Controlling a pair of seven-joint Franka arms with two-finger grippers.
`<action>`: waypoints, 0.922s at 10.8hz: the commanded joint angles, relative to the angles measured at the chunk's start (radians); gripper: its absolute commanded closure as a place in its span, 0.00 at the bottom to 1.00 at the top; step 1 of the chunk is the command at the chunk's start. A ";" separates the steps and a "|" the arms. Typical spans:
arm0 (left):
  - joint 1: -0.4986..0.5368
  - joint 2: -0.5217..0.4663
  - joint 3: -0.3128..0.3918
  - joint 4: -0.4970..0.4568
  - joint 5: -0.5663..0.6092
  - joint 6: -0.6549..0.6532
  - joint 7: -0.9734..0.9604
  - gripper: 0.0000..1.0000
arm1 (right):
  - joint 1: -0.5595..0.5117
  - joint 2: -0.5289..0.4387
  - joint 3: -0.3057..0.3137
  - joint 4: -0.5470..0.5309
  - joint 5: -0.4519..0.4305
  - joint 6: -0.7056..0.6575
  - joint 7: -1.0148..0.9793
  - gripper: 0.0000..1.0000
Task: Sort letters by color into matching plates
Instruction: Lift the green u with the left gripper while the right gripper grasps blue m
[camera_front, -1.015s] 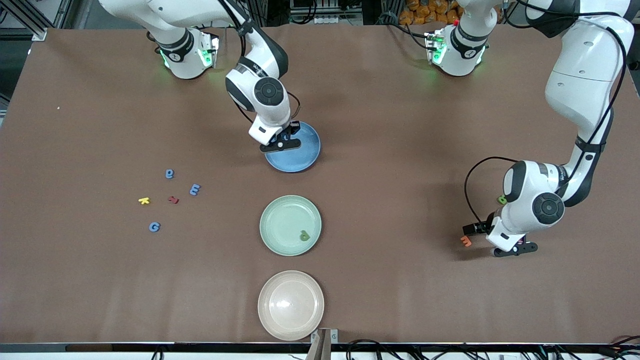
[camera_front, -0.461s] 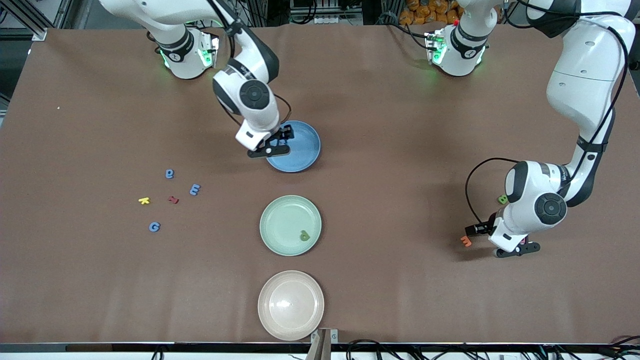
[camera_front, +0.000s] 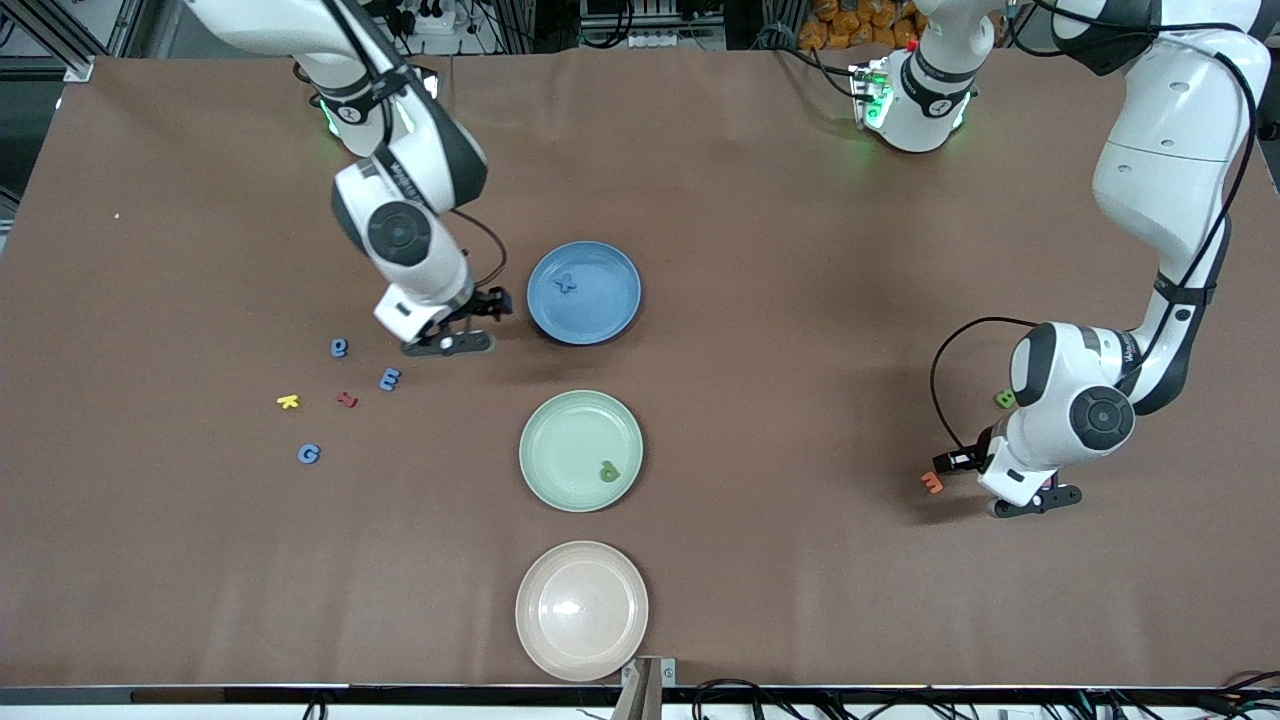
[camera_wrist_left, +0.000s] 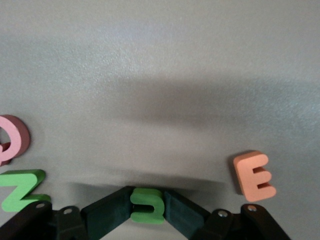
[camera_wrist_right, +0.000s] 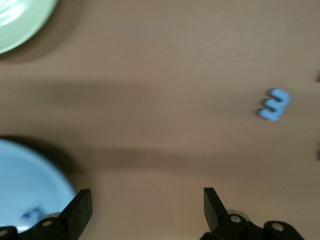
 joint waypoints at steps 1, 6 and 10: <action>-0.001 0.003 -0.015 0.060 -0.027 -0.012 -0.044 1.00 | -0.112 -0.013 -0.019 -0.022 0.001 0.013 0.003 0.00; -0.006 -0.015 -0.028 0.084 -0.110 -0.010 -0.069 1.00 | -0.178 0.039 -0.140 -0.050 0.030 0.125 0.011 0.05; -0.088 -0.014 -0.042 0.084 -0.107 -0.010 -0.228 1.00 | -0.191 0.096 -0.148 -0.065 0.084 0.212 0.011 0.30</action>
